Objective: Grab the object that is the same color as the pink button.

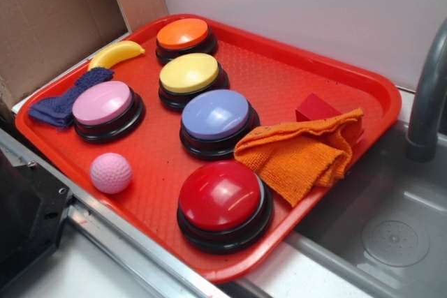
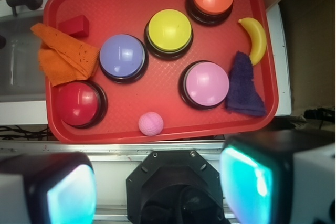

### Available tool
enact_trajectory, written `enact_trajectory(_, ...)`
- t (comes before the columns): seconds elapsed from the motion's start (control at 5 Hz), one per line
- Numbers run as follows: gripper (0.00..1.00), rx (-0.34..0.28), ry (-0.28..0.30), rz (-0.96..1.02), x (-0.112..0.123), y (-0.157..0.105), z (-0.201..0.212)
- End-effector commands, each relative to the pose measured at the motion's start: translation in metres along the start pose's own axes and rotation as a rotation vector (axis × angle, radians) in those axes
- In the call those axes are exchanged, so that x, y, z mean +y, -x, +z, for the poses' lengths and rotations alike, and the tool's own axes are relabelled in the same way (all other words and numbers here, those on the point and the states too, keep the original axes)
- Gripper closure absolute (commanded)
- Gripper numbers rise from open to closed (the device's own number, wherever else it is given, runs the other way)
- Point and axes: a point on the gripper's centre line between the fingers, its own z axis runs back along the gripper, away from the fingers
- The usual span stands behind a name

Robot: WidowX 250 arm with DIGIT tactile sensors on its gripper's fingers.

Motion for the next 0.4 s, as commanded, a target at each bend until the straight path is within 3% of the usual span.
enact_trajectory(0.0, 0.0, 0.0, 0.0, 0.0, 0.0, 0.0, 0.0)
enact_trajectory(0.2, 0.0, 0.05, -0.02, 0.028, 0.001, -0.006, -0.03)
